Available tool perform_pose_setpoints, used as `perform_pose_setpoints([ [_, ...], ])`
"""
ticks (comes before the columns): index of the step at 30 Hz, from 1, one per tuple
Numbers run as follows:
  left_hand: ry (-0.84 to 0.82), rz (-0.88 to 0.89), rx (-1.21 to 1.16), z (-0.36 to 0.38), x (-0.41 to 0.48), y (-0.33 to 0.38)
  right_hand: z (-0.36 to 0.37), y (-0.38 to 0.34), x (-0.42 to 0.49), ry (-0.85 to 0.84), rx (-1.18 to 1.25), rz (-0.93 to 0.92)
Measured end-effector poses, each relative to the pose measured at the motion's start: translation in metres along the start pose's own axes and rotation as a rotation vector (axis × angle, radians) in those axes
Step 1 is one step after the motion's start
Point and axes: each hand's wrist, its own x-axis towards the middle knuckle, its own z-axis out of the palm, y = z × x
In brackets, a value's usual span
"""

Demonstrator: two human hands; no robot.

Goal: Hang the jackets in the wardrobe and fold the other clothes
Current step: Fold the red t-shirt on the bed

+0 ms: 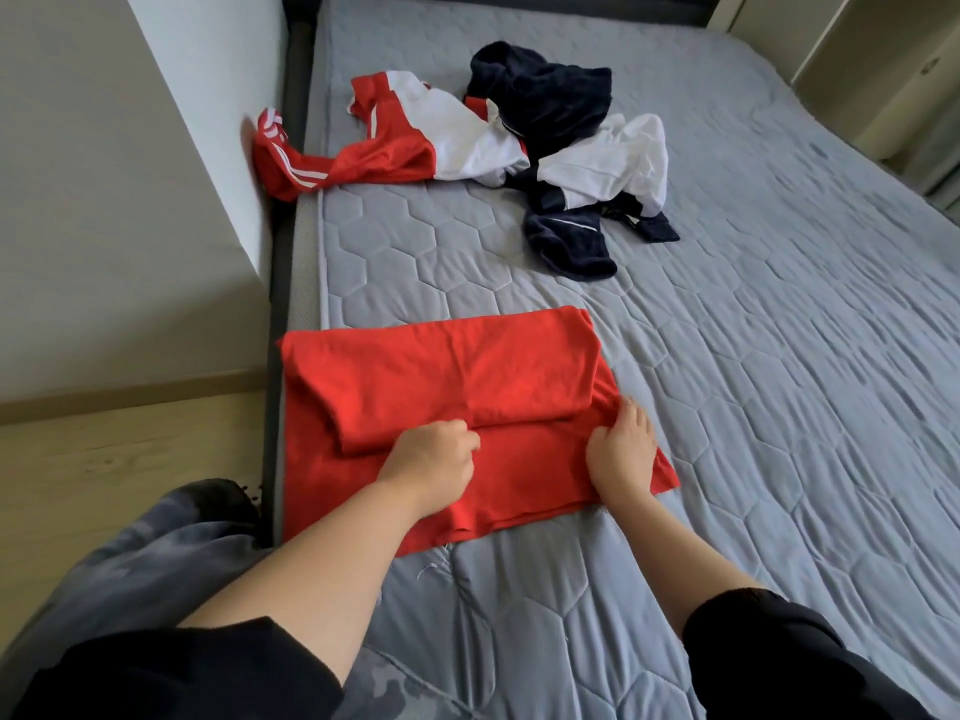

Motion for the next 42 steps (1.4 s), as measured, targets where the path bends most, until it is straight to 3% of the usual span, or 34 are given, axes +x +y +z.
perform_pose_setpoints([
  [2,0.250,-0.154,-0.099,-0.017,0.002,-0.009,-0.002,-0.014,0.004,0.044,0.216,0.028],
  [5,0.605,-0.511,-0.247,-0.040,0.010,-0.034,-0.006,-0.034,0.020,-0.078,0.390,0.253],
  [7,0.618,-0.884,-0.417,-0.047,0.013,-0.058,-0.009,-0.043,0.032,-0.196,0.491,0.402],
  [9,0.489,-1.206,-0.642,-0.044,0.010,-0.076,-0.008,-0.049,0.039,-0.312,0.667,0.546],
  [11,0.375,-1.305,-0.773,-0.036,0.005,-0.082,-0.006,-0.055,0.043,-0.430,0.826,0.618],
  [16,0.087,-1.128,-0.816,-0.038,0.006,-0.084,-0.008,-0.071,0.046,-0.541,0.914,0.843],
  [21,-0.175,-1.147,-1.063,-0.046,-0.004,-0.088,-0.009,-0.066,0.048,-0.660,0.914,0.808],
  [28,-0.299,-1.142,-1.412,-0.053,0.003,-0.082,-0.012,-0.069,0.052,-0.698,1.021,0.778],
  [33,-0.075,-1.166,-1.788,-0.055,0.008,-0.089,-0.012,-0.074,0.059,-0.634,1.037,0.766],
  [37,0.188,-0.939,-2.012,-0.064,0.019,-0.089,-0.016,-0.095,0.071,-0.571,1.046,0.693],
  [42,0.374,-0.628,-1.990,-0.077,0.034,-0.102,-0.026,-0.127,0.099,-0.485,1.137,0.557],
])
